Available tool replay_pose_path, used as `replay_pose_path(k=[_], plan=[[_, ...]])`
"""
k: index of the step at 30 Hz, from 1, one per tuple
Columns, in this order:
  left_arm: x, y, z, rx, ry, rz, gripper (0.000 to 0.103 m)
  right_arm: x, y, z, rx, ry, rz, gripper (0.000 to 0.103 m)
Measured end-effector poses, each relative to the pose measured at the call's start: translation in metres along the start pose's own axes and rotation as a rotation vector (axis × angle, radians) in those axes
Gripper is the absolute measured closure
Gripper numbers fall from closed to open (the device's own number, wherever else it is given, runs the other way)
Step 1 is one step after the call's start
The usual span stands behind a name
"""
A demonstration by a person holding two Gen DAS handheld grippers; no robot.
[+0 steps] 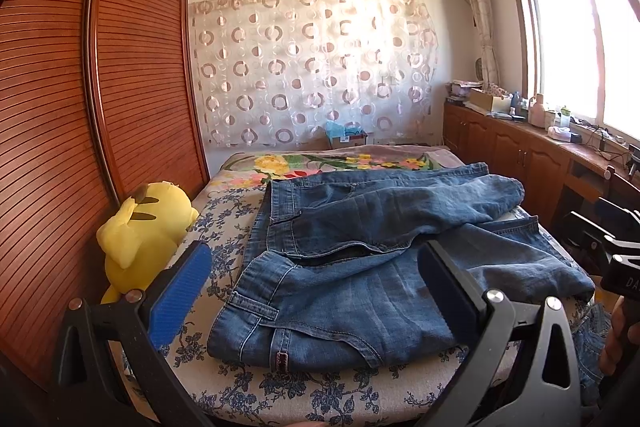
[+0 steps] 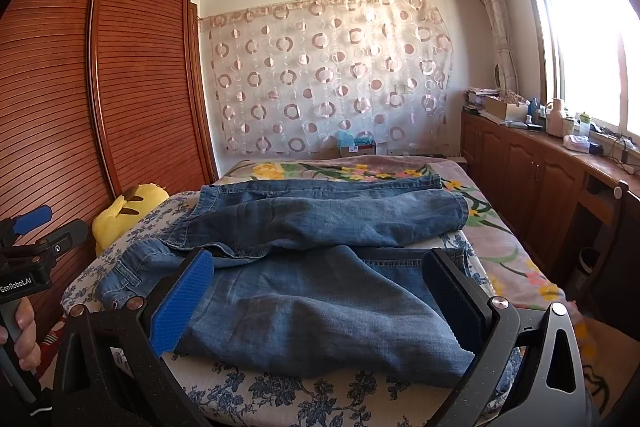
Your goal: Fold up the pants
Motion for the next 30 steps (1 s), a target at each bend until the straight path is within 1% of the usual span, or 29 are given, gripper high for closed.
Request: replay_pose_path(k=[30], plan=[[-0.0033,0.003,-0.0052,-0.003,-0.004,-0.007,0.0,-0.0005,0.0001,-0.0015,-0.002,-0.012,-0.004,0.0]])
Point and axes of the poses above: each gripper's, at about its wrist camera, not at the fingertips, and y roughly against the way its jaws point, z to its left, x to its underside, the point moved 6 cm from there along -y, roughly the way its jaws point, and after that the axes turned 1 degree about x, right-handed, at the moved point
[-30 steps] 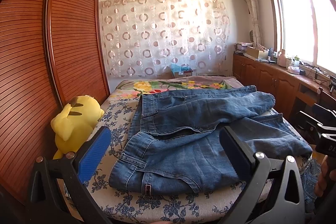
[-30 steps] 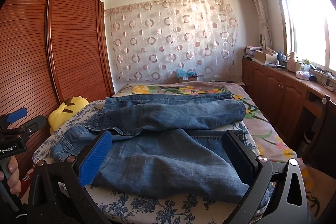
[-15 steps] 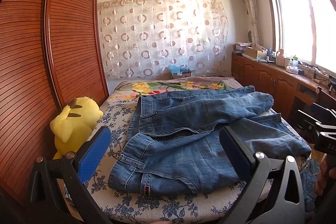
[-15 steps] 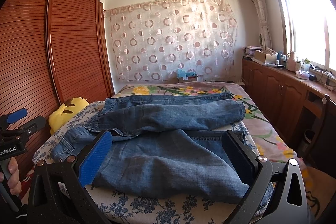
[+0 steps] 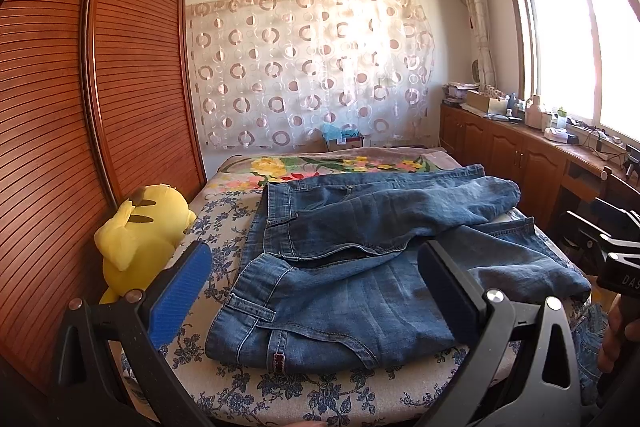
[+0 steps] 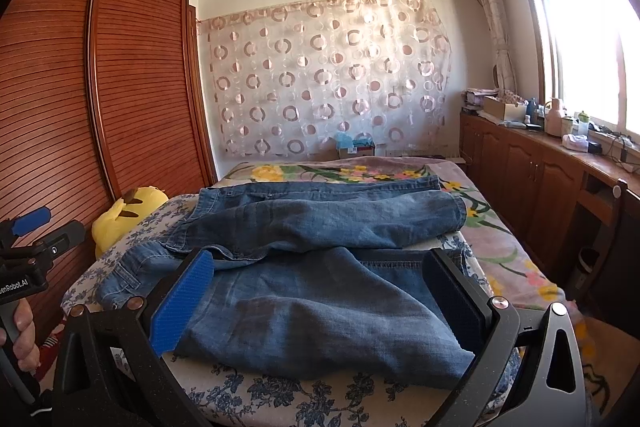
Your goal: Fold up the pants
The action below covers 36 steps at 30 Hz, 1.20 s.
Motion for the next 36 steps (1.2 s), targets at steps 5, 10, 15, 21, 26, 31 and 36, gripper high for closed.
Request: replay_pose_path(k=[5,10,15,21,26,31,36], plan=[[-0.003,0.005,-0.005,0.007,-0.006,-0.005,0.0,-0.002,0.002,-0.001,0.001,-0.002,-0.013,0.0],[-0.004,0.007,-0.007,0.01,-0.008,-0.004,0.0,-0.002,0.001,-0.002,0.001,-0.003,-0.02,0.0],[-0.005,0.009,-0.007,0.011,-0.006,-0.004,0.0,-0.001,-0.001,-0.001,-0.002,0.0,-0.022,0.0],[-0.004,0.008,-0.007,0.012,-0.007,-0.005,0.0,-0.001,-0.001,-0.001,-0.003,0.001,-0.026,0.0],[-0.004,0.009,-0.008,0.014,-0.006,-0.003,0.0,-0.001,-0.001,-0.002,-0.004,0.0,-0.027,0.0],[-0.002,0.008,-0.009,0.014,-0.003,0.002,0.0,0.0,-0.001,-0.003,-0.007,0.001,-0.025,0.0],[0.004,-0.002,-0.004,0.021,-0.001,0.027,0.0,0.002,-0.005,-0.004,-0.011,0.002,-0.011,0.0]])
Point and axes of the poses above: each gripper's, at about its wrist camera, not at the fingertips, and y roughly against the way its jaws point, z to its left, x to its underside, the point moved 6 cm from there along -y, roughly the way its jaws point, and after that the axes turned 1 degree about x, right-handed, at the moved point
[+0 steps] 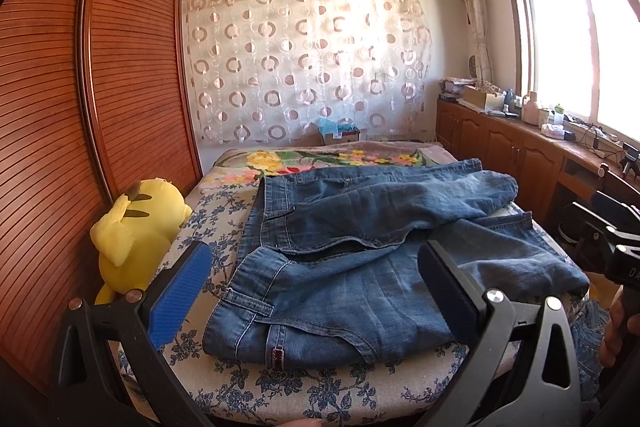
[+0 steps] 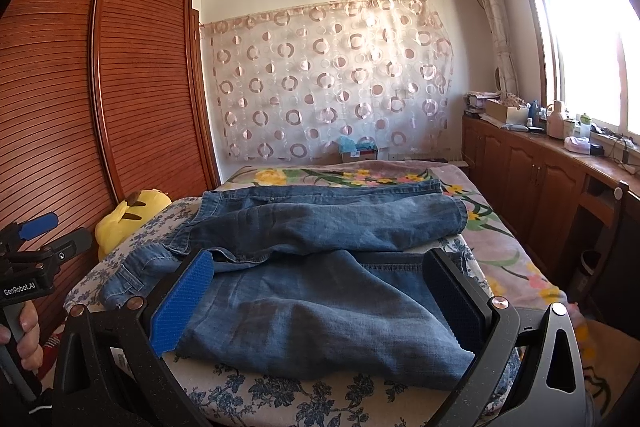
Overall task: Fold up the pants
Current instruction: 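Move the left tool toward the jeans waistband while the right tool approaches the leg edge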
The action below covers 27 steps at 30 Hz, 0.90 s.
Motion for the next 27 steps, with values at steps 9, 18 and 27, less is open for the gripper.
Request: replay_pose_path(k=[9,18,27], plan=[[0.021,-0.033,0.026,0.019,0.022,0.091,0.0,0.004,-0.009,-0.013,0.016,0.005,0.037,0.0],[0.046,-0.065,0.059,-0.012,-0.019,0.175,0.0,0.01,-0.021,-0.02,0.02,0.034,0.11,0.003],[0.077,-0.098,0.099,-0.047,0.011,0.311,0.0,0.009,-0.021,-0.019,0.015,0.048,0.161,0.003]])
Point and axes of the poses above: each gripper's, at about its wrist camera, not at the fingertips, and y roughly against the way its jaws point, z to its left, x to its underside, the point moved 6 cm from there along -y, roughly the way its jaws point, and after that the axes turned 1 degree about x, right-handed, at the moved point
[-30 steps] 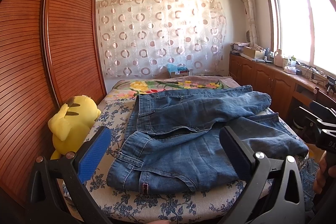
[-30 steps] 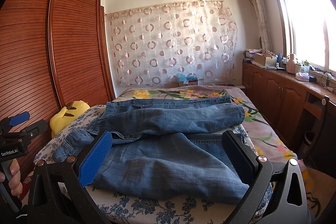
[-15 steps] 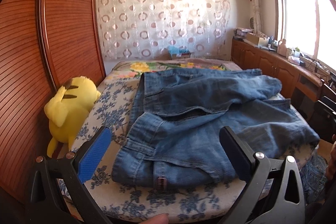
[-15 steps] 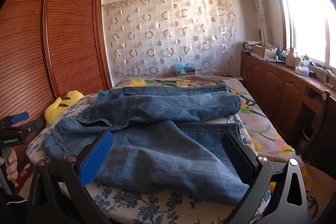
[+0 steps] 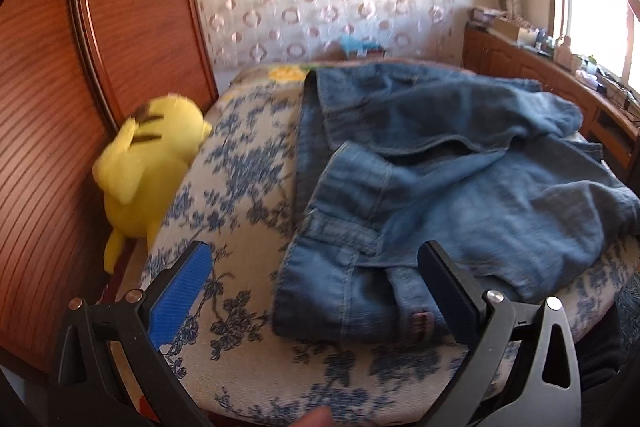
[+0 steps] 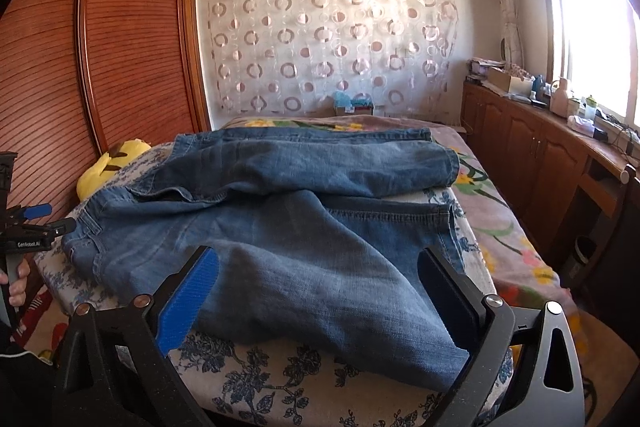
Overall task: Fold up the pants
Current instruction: 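Move the left tool toward the jeans waistband while the right tool approaches the leg edge, then close the left gripper on the waistband while the right gripper closes on the leg edge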
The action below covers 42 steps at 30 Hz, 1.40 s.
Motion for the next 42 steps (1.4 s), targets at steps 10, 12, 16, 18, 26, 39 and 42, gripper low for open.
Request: replay_pose_path(k=[10,12,16,18,26,39,42], plan=[[0.006,-0.022,0.02,0.032,-0.004,0.072,0.0,0.001,-0.007,-0.007,-0.006,0.001,0.017,0.003],[0.006,-0.024,0.022,0.041,-0.004,0.085,0.0,0.001,-0.008,-0.01,-0.006,0.003,0.023,0.003],[0.006,-0.024,0.023,0.087,0.006,0.093,0.001,0.004,-0.004,-0.018,0.002,0.009,0.043,0.004],[0.008,-0.024,0.022,0.108,0.016,0.097,0.004,0.004,0.0,-0.02,0.004,0.02,0.052,0.005],[0.023,-0.022,0.02,0.191,0.045,0.114,0.03,0.009,0.021,-0.04,-0.002,0.056,0.117,0.012],[0.03,-0.021,0.015,0.201,0.039,0.12,0.036,0.021,0.04,-0.065,0.027,0.111,0.249,0.03],[0.031,-0.02,0.015,0.207,0.04,0.12,0.038,0.023,0.041,-0.068,0.031,0.118,0.271,0.039]])
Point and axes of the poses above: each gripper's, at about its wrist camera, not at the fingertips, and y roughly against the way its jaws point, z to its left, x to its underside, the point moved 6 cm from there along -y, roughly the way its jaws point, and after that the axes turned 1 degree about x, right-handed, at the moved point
